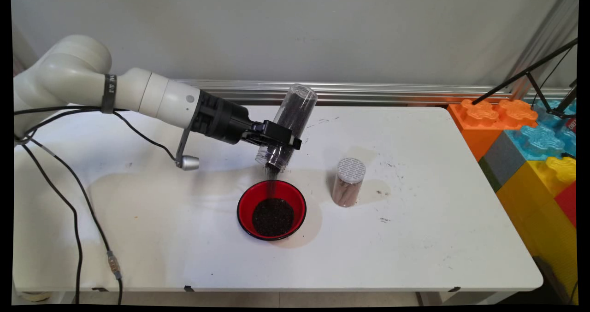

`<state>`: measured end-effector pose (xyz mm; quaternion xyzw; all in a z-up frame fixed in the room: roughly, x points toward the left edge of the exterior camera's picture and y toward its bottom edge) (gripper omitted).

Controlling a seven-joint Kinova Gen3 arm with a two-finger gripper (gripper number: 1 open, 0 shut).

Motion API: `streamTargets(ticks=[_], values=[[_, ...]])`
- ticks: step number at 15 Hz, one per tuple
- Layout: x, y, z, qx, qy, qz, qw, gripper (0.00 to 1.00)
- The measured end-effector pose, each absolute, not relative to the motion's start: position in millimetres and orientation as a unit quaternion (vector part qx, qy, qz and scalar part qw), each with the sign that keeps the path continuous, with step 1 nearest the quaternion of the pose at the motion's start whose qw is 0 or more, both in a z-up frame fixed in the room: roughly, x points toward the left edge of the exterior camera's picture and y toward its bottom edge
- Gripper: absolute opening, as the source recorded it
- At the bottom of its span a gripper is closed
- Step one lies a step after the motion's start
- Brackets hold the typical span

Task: Pour the black seasoning powder in the red bowl

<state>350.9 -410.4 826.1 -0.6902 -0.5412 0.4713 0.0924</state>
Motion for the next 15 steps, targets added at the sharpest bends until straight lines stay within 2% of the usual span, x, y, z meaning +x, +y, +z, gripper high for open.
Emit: streamTargets(ticks=[15], values=[[355.6, -406.2, 835.8, -0.691, -0.537, 0.475, 0.091, 0.0]])
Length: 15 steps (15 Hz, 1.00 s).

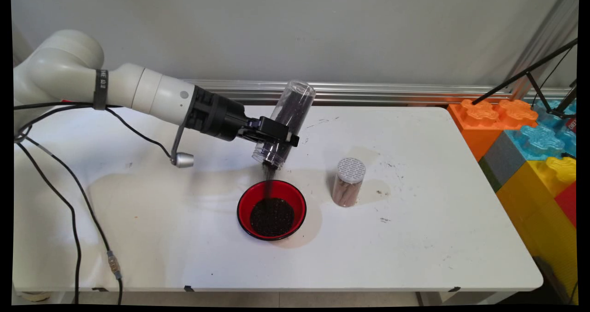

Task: Pour the black seasoning powder in the red bowl

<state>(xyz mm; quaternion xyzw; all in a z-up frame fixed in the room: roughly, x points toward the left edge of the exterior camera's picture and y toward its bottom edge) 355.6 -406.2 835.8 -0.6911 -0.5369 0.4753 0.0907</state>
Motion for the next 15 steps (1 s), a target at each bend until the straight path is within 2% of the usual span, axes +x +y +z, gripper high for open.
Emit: streamTargets(ticks=[15], values=[[361.4, -409.1, 846.5, -0.689, -0.537, 0.478, 0.092, 0.0]])
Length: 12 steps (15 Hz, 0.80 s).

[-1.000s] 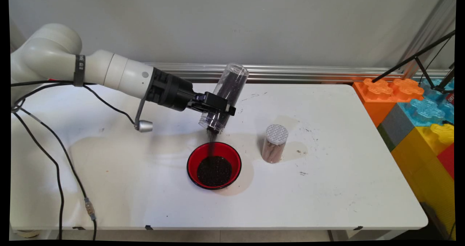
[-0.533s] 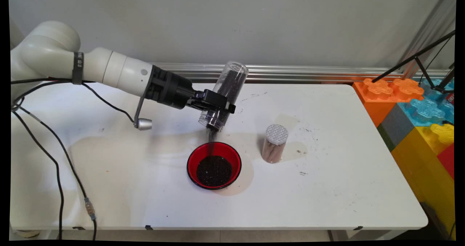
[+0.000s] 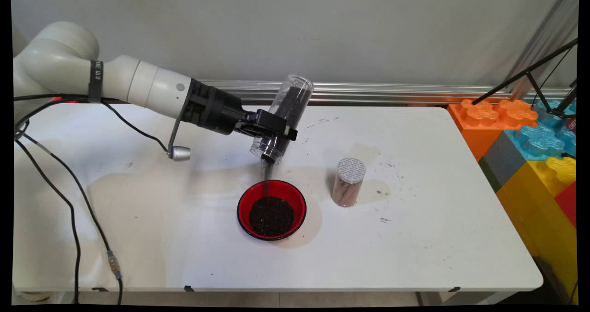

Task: Pour the black seasoning powder in the red bowl

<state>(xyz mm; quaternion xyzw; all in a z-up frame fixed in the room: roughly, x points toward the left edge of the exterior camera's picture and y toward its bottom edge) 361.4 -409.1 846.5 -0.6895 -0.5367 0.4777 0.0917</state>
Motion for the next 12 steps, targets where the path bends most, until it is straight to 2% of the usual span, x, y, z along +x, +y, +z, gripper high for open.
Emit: streamTargets(ticks=[12], values=[[361.5, -409.2, 846.3, -0.689, -0.536, 0.478, 0.097, 0.0]])
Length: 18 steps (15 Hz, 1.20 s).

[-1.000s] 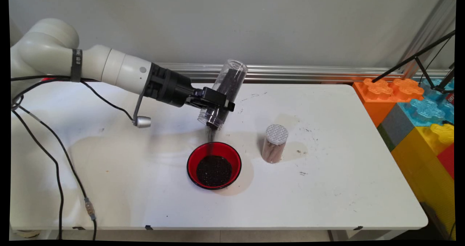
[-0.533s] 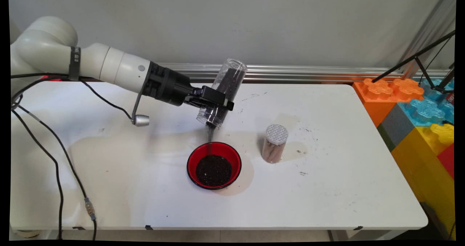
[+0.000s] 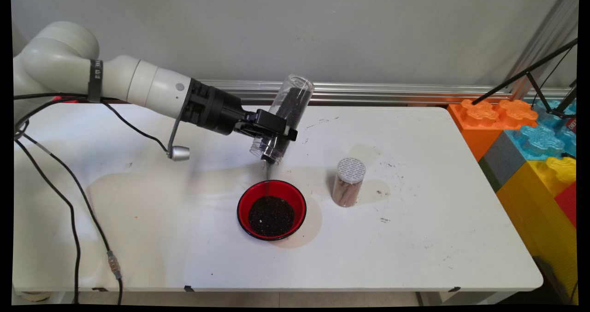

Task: Pour the black seasoning powder in the red bowl

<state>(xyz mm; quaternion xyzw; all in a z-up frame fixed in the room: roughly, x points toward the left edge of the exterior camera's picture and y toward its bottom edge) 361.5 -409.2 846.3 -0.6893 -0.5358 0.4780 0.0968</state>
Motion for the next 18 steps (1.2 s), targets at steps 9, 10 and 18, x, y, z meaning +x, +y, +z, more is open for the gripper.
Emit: streamTargets(ticks=[9, 10, 18], values=[[359.6, -407.4, 845.0, -0.691, -0.533, 0.478, 0.099, 0.0], [359.5, -406.8, 844.8, -0.691, -0.533, 0.478, 0.099, 0.0], [357.7, -404.3, 842.3, -0.693, -0.531, 0.477, 0.101, 0.0]])
